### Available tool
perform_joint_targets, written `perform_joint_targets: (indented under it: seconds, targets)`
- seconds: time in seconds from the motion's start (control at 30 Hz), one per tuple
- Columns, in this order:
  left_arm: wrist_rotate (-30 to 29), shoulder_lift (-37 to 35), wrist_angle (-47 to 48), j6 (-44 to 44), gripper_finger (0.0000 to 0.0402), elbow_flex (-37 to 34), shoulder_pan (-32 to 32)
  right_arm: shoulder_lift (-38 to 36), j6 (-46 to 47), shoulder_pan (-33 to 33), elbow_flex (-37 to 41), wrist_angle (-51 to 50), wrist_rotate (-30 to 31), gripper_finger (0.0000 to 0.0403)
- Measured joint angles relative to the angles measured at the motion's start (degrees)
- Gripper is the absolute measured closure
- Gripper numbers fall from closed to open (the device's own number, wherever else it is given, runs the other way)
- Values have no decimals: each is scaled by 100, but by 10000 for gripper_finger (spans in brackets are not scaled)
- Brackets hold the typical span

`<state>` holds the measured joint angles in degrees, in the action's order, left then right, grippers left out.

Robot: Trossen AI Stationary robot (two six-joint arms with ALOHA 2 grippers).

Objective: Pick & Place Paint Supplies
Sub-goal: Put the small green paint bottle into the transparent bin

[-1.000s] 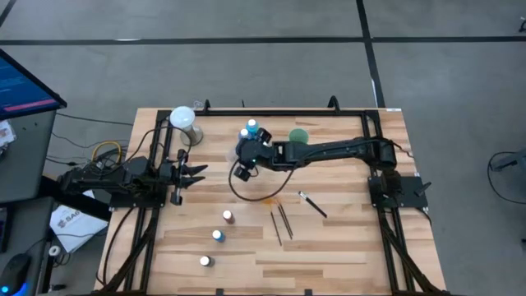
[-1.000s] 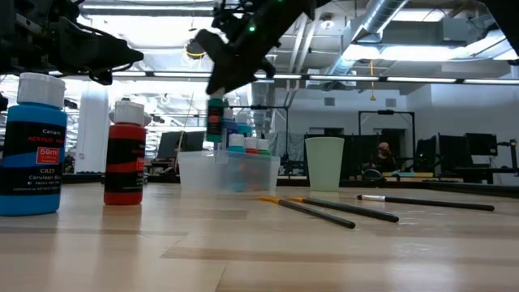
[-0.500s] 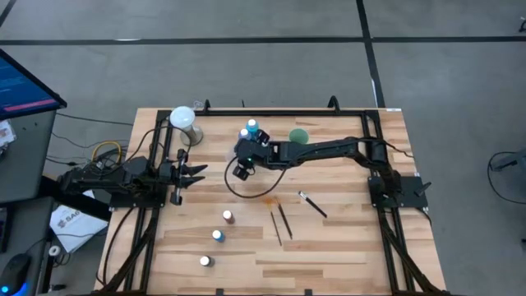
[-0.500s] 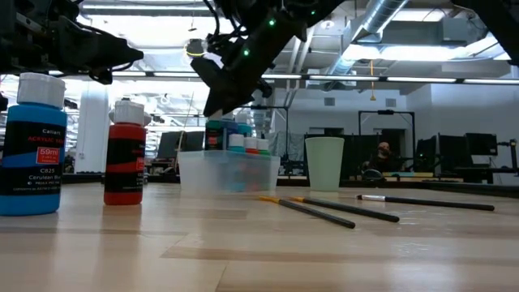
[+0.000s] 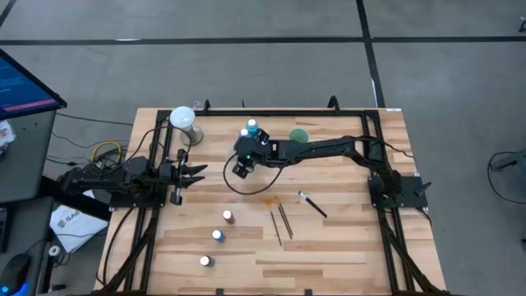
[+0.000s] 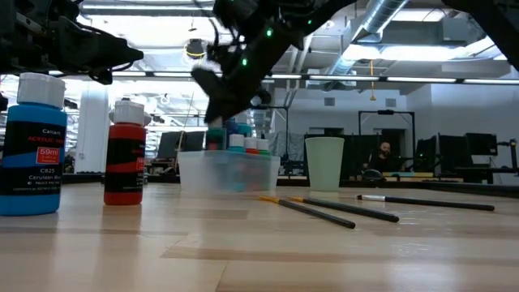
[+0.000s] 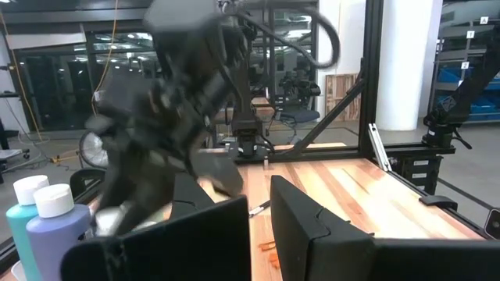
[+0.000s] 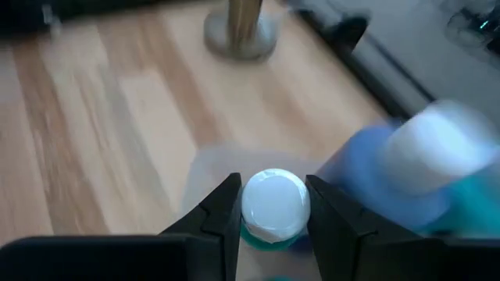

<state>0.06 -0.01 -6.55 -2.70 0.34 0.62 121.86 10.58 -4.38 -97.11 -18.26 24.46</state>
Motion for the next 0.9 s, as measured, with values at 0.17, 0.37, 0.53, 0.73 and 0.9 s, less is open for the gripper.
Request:
perform_joint_targets:
  seconds: [0.17, 0.37, 0.53, 0.73, 0.9]
  targets:
    - [-1, 0, 0, 0, 401, 0, 0, 216, 54, 4, 18, -29, -88, 295]
    - [-1, 0, 0, 0, 401, 0, 0, 219, 9, -45, 16, -46, -60, 294]
    - [-1, 0, 0, 0, 401, 1, 0, 218, 54, -112, 16, -168, -68, 293]
    - [-1, 0, 0, 0, 401, 0, 0, 219, 58, -108, 16, -232, -84, 281]
    - [-1, 0, 0, 1, 401, 0, 0, 216, 53, -147, 16, -245, -89, 262]
